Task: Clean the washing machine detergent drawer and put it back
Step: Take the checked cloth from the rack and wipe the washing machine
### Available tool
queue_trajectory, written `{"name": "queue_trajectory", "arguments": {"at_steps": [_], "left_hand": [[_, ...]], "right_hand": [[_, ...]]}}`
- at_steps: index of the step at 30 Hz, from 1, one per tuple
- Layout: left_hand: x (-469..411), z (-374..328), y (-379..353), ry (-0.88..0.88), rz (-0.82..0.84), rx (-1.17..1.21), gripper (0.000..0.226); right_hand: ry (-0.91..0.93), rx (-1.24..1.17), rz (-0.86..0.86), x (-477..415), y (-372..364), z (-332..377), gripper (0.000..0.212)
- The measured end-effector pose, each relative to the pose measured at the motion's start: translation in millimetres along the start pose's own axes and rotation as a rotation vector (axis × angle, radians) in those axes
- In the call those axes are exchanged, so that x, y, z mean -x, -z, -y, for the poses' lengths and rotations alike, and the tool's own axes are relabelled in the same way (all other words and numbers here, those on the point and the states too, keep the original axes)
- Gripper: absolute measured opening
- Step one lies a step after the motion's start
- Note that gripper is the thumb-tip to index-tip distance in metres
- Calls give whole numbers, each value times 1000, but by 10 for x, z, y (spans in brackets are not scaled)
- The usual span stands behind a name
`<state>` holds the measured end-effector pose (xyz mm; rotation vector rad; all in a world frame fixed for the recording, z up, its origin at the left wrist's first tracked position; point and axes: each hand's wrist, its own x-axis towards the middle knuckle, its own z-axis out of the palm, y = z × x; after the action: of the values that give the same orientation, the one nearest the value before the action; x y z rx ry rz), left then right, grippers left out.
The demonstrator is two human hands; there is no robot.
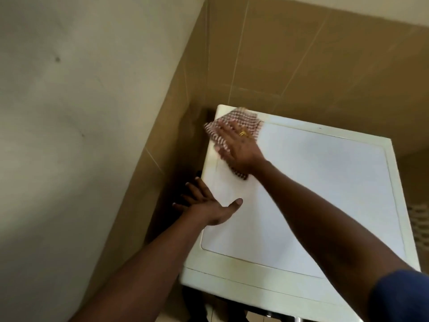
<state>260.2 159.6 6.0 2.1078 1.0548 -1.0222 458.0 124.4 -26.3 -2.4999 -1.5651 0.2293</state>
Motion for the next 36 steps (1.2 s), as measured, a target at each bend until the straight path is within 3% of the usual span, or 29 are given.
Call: {"name": "queue_trajectory", "arguments": {"at_steps": [2, 4, 6, 9, 10, 13, 16, 18, 20, 22, 24, 28, 31, 33, 36], "left_hand": [[-28, -25, -47, 20, -32, -18, 145], [-52, -32, -101, 47, -73, -25, 147], [-82, -42, -139, 56, -105, -28, 147], [-95, -11, -134, 32, -116, -11, 144], [-87, 9, -134, 13, -110, 7, 143], [-62, 2, -121, -70, -157, 46, 137], [-99, -162, -65, -261, -380, -71, 119], [-112, -408, -12, -458, -534, -199, 101], [-113, -748, 28, -636, -588, -268, 84], [-87, -1055, 31, -716, -521, -291, 72], [-78, -1214, 27, -703, -425, -280, 66], [-90, -1344, -77, -620, -363, -433, 66], [-100, -1396, -128, -580, -372, -498, 69], [-91, -1423, -130, -579, -374, -522, 70], [-115, -1407, -26, -573, -362, -549, 69]], "right_hand": [[-290, -3, -34, -238, 63, -189, 71], [-440, -8, -21, -503, 72, -86, 69], [-388, -15, -12, -555, 57, 121, 67], [-61, 15, 35, -115, 45, 15, 63], [-49, 29, 8, 95, 54, -201, 61], [-447, 57, -151, 692, 185, -1077, 60], [-842, -21, -168, 856, 312, -1487, 66], [-767, -18, -119, 806, 288, -1238, 65], [-432, 45, -50, 989, 174, -982, 63], [-184, 42, 8, 1424, 143, -1050, 61], [-257, 51, -58, 1786, 203, -1443, 60], [-844, 37, -132, 2242, 523, -2445, 64], [-986, -46, -115, 2126, 635, -2667, 67], [-961, -68, -112, 2028, 593, -2567, 66], [-572, 14, -34, 2179, 448, -2178, 62]]}}
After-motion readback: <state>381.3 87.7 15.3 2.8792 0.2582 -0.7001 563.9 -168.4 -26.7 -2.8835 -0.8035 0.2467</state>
